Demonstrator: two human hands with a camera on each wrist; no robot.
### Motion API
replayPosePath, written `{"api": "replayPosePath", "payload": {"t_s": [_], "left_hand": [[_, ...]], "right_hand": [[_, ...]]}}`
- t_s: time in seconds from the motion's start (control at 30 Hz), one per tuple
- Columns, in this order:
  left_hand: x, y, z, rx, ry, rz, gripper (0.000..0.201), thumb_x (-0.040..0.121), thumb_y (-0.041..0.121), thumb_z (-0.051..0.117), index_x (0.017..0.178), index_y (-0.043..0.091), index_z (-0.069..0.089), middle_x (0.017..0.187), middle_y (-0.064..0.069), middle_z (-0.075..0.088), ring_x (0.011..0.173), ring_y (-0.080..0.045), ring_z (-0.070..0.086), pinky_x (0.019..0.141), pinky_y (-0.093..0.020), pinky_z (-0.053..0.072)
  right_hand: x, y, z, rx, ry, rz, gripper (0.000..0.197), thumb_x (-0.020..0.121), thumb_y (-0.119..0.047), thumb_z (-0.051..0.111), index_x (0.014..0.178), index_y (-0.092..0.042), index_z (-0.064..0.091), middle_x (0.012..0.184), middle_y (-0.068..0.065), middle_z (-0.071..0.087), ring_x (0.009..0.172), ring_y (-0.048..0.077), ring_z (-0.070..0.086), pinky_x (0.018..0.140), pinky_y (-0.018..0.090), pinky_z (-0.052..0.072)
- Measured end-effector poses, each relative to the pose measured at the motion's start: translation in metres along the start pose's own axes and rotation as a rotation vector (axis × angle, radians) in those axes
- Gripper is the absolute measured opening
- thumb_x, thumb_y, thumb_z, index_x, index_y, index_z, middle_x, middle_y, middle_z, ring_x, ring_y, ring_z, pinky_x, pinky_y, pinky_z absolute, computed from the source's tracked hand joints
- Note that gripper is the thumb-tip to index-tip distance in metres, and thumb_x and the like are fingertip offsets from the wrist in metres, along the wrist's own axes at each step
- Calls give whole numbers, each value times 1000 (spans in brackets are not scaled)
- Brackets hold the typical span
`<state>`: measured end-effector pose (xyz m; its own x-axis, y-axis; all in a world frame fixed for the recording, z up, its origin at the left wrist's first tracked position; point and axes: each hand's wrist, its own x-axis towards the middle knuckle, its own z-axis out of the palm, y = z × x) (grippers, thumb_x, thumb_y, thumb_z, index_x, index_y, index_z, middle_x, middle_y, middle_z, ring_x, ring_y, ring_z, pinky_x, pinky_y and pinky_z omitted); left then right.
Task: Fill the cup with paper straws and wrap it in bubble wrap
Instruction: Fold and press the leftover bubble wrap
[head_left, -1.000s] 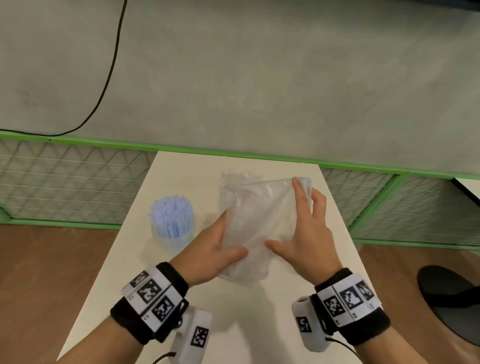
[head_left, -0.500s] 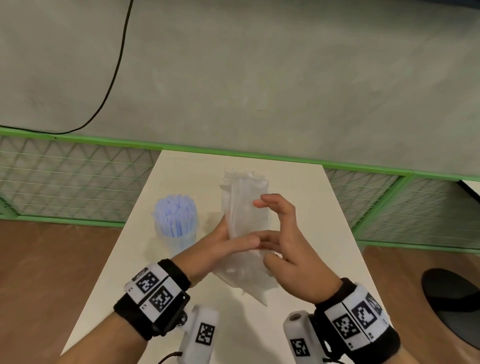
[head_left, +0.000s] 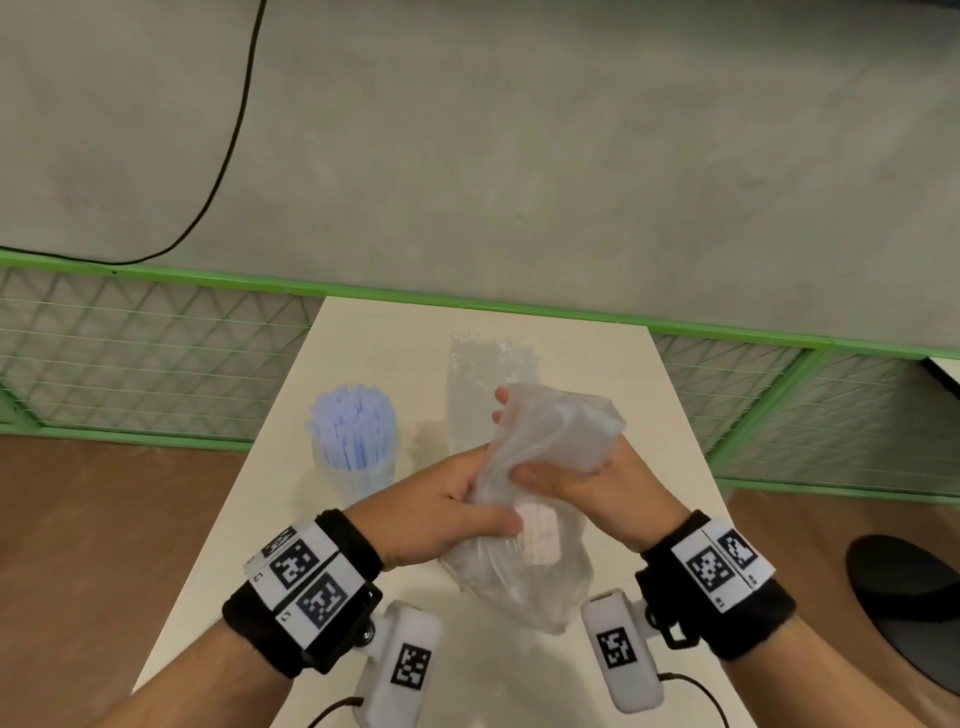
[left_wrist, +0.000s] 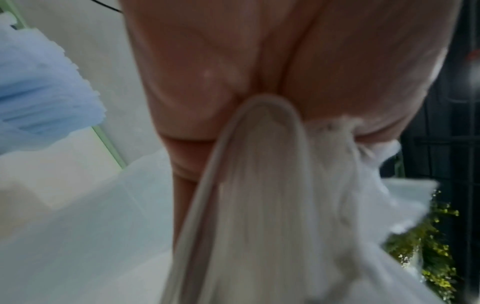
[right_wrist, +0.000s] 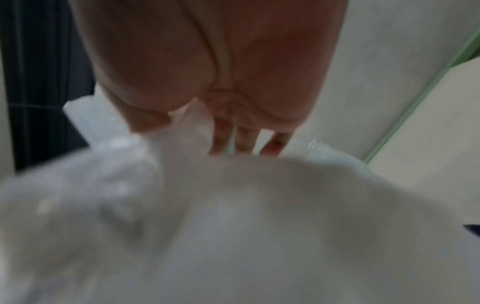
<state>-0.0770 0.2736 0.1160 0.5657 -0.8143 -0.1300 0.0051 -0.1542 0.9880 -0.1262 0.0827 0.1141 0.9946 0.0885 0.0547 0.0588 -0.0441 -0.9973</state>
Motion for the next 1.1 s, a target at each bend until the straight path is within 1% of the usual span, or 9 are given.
{"api": "replayPosePath", "payload": {"t_s": [0.13, 0.23, 0.3, 0.37, 0.5, 0.63, 0.77, 0.97, 1.1], "left_hand": [[-1, -6, 3, -166, 89, 35, 59, 87, 10, 65, 136, 33, 41, 127, -4, 62, 117, -23, 63, 99, -48, 52], [-2, -7, 4, -244, 82, 74, 48, 92, 1, 61, 135, 19, 49, 129, -6, 63, 120, -23, 61, 100, -40, 52], [-2, -6, 5, -283, 116, 101, 41, 90, 1, 60, 129, 12, 54, 130, -7, 63, 120, -24, 61, 98, -36, 53], [-2, -6, 4, -345, 143, 115, 40, 86, 1, 58, 124, 12, 56, 130, -9, 63, 115, -24, 63, 91, -34, 55], [-8, -10, 0, -519, 142, 103, 41, 85, 2, 57, 121, 22, 58, 119, -19, 65, 97, -27, 66, 73, -32, 58], [-14, -14, -4, -611, 108, 142, 55, 82, 4, 66, 132, 23, 53, 130, -27, 55, 105, -35, 62, 80, -39, 57], [-22, -18, -7, -675, 48, 180, 73, 74, -2, 69, 135, 34, 51, 119, -13, 63, 99, -28, 64, 80, -35, 57], [-21, -17, -6, -659, 111, 131, 61, 80, -7, 58, 129, 28, 60, 116, -11, 64, 94, -22, 67, 72, -30, 58], [-14, -8, -2, -591, 149, 124, 49, 82, 0, 52, 120, 28, 64, 111, -8, 66, 93, -23, 66, 73, -31, 58]], "right_hand": [[0, 7, 5, 24, 123, -163, 32, 84, 1, 70, 107, -21, 73, 105, 12, 73, 99, 26, 70, 84, 40, 57], [-1, 12, 10, 8, 49, -202, 31, 82, -2, 69, 101, -24, 78, 105, 3, 75, 98, 15, 70, 86, 38, 55], [-1, 13, 14, -29, -37, -324, 25, 79, -9, 75, 103, -10, 75, 122, 9, 68, 113, 24, 65, 95, 41, 52], [-2, 15, 14, -328, -2, -522, 28, 83, -18, 73, 107, -4, 73, 127, 8, 65, 118, 23, 62, 98, 40, 50], [-1, 15, 6, -752, 87, -736, 29, 83, -18, 76, 112, -17, 74, 127, 2, 65, 109, 20, 65, 89, 36, 54], [-2, 20, 1, -798, 84, -745, 39, 82, -12, 79, 119, -20, 70, 134, 0, 61, 106, 23, 66, 84, 40, 55], [-6, 19, -6, -893, 6, -736, 49, 86, -9, 75, 131, -21, 61, 146, -3, 51, 119, 18, 61, 88, 39, 56], [-11, 14, -17, -984, -214, -680, 58, 92, -15, 51, 148, -24, 37, 158, -6, 30, 128, 17, 54, 83, 40, 56], [-7, 20, -14, -1188, -125, -668, 75, 84, -8, 66, 148, -30, 32, 160, -11, 24, 108, 24, 61, 77, 40, 56]]}}
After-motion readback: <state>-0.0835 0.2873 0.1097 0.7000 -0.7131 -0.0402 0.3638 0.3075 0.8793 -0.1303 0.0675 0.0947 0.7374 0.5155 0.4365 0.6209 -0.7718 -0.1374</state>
